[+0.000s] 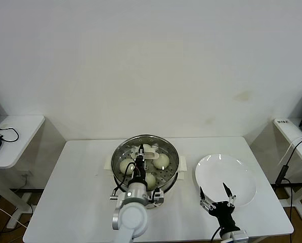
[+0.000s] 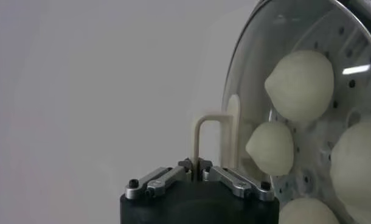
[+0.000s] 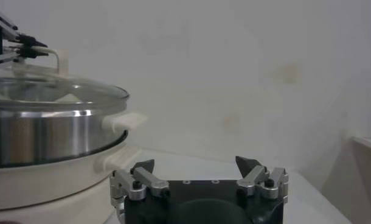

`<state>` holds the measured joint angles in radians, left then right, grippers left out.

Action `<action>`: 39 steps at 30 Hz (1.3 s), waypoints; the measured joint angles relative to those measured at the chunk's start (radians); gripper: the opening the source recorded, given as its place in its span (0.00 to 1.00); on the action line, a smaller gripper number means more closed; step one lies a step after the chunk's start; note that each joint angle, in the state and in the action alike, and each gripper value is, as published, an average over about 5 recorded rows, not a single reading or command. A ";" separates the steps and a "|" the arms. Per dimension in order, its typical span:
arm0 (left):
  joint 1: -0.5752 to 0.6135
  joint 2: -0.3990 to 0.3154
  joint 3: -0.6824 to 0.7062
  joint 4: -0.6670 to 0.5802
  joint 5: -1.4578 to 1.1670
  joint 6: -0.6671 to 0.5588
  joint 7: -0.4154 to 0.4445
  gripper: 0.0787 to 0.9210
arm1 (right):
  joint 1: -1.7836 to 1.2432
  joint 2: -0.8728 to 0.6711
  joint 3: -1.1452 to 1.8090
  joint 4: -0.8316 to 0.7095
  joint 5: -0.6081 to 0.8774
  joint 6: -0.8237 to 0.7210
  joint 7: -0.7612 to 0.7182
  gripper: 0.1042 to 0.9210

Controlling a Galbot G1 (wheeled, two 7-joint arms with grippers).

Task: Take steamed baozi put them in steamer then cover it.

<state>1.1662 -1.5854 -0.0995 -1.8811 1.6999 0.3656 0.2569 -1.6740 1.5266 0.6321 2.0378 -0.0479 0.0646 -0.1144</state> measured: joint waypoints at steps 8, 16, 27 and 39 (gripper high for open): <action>0.009 -0.006 0.000 -0.006 0.001 -0.003 -0.001 0.06 | 0.001 0.000 -0.009 0.000 -0.002 0.000 -0.001 0.88; 0.016 -0.007 0.001 -0.016 -0.008 -0.012 -0.014 0.24 | -0.001 0.000 -0.010 0.002 -0.002 0.000 -0.002 0.88; 0.071 0.042 0.017 -0.099 -0.039 -0.029 -0.033 0.63 | -0.004 0.000 -0.015 0.004 -0.003 0.000 -0.002 0.88; 0.222 0.155 -0.023 -0.295 -0.206 -0.072 -0.093 0.88 | -0.013 -0.004 -0.022 0.005 -0.007 -0.003 -0.002 0.88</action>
<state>1.3882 -1.4309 -0.1221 -2.1760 1.4940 0.2936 0.1638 -1.6872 1.5228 0.6100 2.0429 -0.0547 0.0619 -0.1160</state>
